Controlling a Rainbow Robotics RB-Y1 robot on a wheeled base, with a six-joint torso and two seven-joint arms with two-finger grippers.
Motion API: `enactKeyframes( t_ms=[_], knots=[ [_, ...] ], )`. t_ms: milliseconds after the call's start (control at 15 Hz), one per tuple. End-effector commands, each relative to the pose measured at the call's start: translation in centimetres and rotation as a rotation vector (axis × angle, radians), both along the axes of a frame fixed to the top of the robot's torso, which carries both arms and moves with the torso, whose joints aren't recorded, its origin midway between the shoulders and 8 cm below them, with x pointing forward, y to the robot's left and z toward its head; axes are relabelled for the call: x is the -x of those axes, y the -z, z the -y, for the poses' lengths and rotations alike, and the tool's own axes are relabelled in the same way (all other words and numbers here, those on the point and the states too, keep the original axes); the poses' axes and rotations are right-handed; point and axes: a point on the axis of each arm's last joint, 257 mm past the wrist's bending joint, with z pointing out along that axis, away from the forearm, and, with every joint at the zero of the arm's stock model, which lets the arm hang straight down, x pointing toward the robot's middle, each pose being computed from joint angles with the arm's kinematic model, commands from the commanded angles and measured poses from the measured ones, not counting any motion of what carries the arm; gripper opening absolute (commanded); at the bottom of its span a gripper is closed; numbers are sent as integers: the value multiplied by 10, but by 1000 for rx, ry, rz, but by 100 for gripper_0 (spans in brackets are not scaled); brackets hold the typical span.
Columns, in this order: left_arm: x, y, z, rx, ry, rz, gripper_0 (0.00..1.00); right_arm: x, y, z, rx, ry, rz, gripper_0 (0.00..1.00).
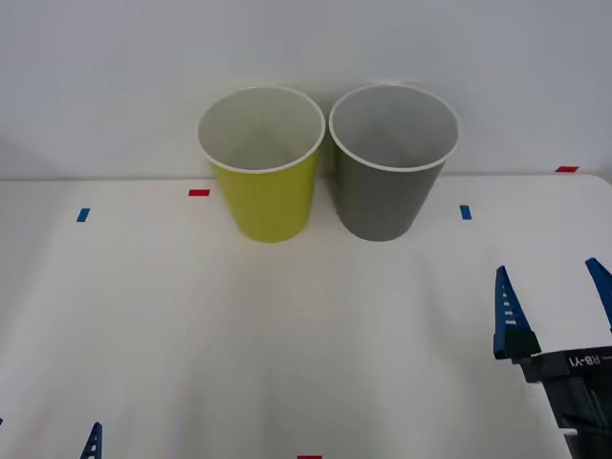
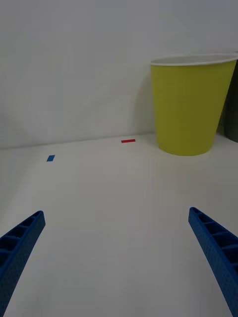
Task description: Put cans in the gray bin and PET bottles in the light green bin.
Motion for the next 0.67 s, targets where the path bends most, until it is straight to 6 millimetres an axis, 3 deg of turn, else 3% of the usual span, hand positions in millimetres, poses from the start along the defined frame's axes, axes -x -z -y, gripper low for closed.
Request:
enactKeyframes(
  t_ms=[67,467,667],
  knots=[
    [0,0,0,0,0,0,100,30,28,15,83,76,-61,100],
    [0,0,0,0,0,0,100,82,75,23,-6,104,-222,100],
    [0,0,0,0,0,0,100,98,86,20,-34,92,-268,100]
  ],
)
